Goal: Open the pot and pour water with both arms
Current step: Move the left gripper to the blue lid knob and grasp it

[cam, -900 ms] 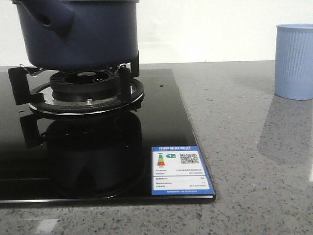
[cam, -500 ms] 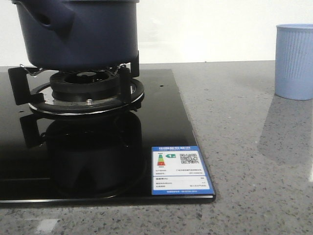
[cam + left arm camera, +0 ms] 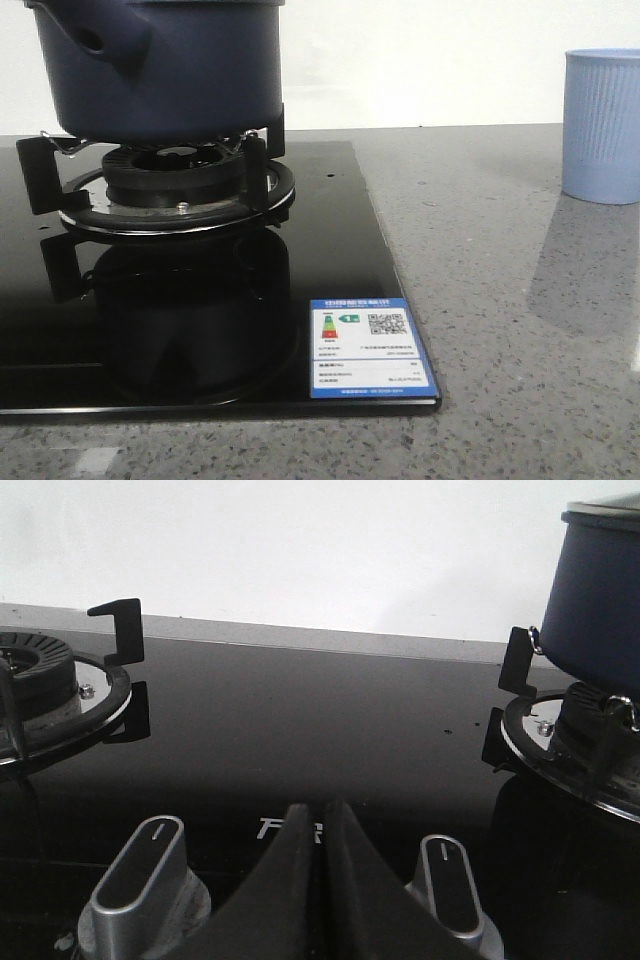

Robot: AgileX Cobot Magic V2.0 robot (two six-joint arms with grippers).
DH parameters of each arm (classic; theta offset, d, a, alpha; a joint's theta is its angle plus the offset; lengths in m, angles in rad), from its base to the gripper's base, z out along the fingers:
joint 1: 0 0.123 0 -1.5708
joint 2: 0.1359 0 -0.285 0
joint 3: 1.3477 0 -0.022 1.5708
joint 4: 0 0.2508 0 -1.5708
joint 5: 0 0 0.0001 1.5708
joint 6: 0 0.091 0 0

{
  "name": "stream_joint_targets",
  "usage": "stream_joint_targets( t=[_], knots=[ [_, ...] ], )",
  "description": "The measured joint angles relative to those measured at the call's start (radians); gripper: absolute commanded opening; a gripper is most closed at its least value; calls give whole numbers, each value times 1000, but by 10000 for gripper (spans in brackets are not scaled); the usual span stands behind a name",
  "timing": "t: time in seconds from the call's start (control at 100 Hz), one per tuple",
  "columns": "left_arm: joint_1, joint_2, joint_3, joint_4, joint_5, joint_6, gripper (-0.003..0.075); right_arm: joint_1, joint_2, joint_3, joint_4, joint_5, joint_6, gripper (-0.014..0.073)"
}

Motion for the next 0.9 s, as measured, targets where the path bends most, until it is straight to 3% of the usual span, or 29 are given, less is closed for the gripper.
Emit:
stream_joint_targets(
  t=[0.32, 0.5, 0.73, 0.9],
  knots=[
    [0, 0, 0, 0, 0, 0, -19, 0, 0, 0, 2, 0, 0, -67],
    [0, 0, 0, -46, 0, 0, -19, 0, 0, 0, 81, -2, 0, -67],
    [0, 0, 0, -193, -15, 0, -19, 0, 0, 0, 228, -12, 2, -67],
    [0, 0, 0, -426, -63, 0, -19, 0, 0, 0, 393, -23, 2, -67]
  ],
)
